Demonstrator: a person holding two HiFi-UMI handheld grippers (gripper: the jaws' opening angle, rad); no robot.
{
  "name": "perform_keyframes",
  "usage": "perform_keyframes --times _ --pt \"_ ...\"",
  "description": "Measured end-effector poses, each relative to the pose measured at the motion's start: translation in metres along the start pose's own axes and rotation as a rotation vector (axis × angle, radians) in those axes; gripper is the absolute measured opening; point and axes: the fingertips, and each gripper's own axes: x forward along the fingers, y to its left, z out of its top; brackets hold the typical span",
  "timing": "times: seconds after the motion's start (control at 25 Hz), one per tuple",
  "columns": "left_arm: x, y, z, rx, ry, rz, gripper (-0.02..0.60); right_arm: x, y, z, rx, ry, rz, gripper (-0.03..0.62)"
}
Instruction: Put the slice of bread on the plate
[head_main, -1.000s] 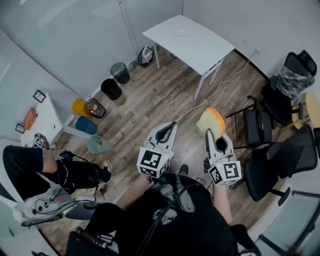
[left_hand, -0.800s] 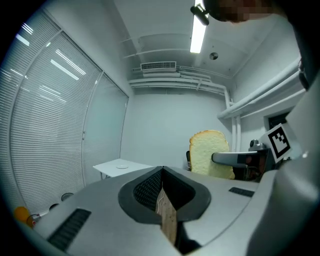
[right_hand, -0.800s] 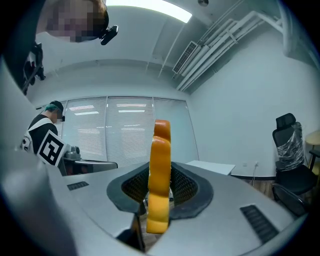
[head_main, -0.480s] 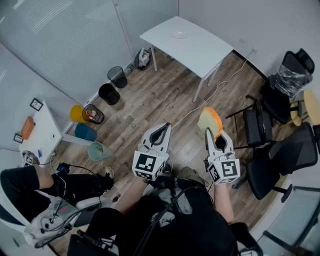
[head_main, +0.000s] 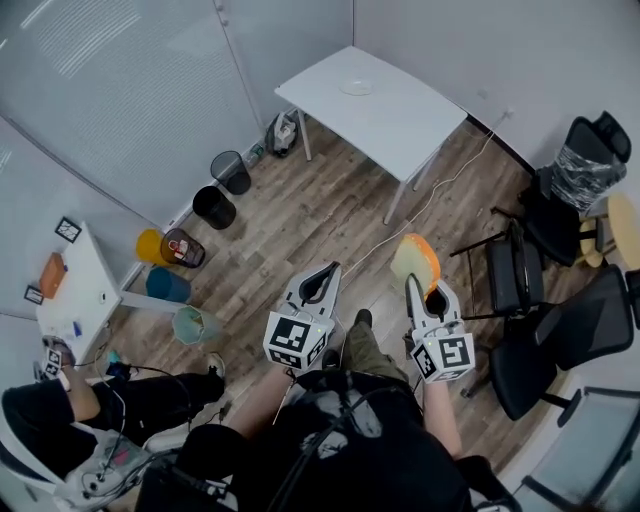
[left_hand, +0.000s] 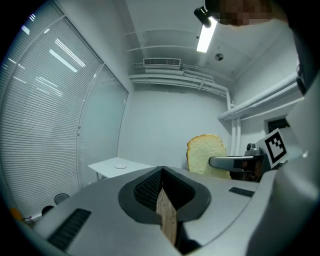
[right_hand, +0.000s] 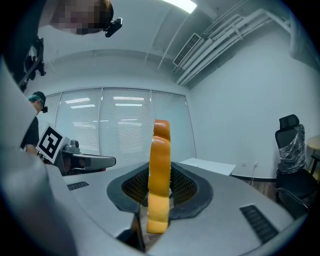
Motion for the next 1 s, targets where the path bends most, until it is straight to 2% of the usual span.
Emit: perform_keyframes --times 0.16,0.44,0.6,0.84,1.0 --pt "0.050 0.011 0.014 -0.031 -0.020 0.024 0.006 0.032 -0.040 0.015 0.023 -0.026 0.018 0.097" --pt "0.121 0.023 0.026 0.019 -0.002 0.059 0.006 0.089 -0.089 0.020 -0.004 0.000 0.097 0.097" --pt "0.149 0.039 0.025 0.009 0.024 0.077 0.006 0.120 -0.105 0.021 0.012 0.028 0.120 0.097" --pt "0.198 0.081 0.028 0.015 0.050 0.070 0.006 0.179 -0.128 0.018 0.056 0.053 0.117 0.097" --pt "0.240 0.128 0.033 0.004 0.059 0.049 0.006 0.241 -0.137 0.021 0.038 0.069 0.111 0.097"
